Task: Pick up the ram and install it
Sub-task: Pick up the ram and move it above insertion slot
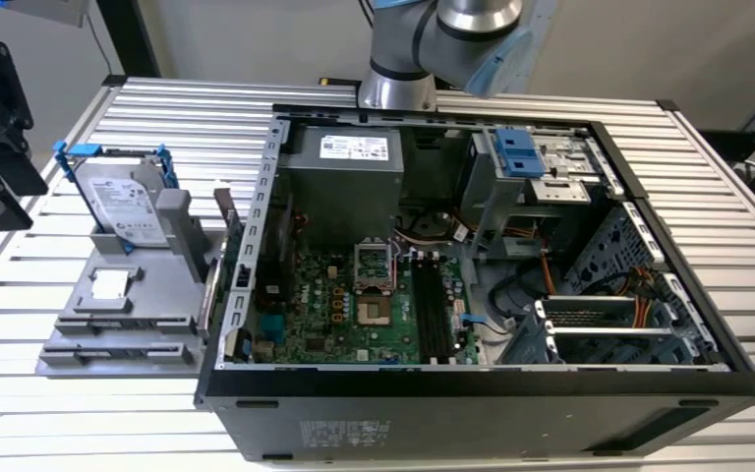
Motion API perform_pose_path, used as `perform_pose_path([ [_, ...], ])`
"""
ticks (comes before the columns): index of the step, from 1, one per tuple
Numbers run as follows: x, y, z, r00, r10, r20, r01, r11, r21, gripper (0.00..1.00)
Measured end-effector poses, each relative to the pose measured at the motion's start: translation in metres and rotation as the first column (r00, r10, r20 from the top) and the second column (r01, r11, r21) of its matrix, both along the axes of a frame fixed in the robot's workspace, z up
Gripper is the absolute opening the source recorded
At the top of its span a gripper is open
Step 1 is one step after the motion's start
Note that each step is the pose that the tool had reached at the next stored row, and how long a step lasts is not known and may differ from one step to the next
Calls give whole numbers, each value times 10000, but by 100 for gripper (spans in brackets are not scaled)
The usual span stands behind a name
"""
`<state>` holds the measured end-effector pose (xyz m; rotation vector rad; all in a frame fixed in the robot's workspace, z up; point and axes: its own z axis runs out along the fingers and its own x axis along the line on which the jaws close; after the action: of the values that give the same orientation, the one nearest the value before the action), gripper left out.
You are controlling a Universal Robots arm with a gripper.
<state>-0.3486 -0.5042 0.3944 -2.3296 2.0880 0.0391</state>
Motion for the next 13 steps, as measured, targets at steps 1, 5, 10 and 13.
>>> perform_pose_path([
  [1,0,0,-10,10000,-62,1,62,10000,0,100],
  [5,0,0,-58,9995,-323,6,323,9995,0,100],
  [10,0,0,-107,9990,-440,7,441,9990,-1,100],
  [13,0,0,-108,9990,-441,8,441,9990,-1,100],
])
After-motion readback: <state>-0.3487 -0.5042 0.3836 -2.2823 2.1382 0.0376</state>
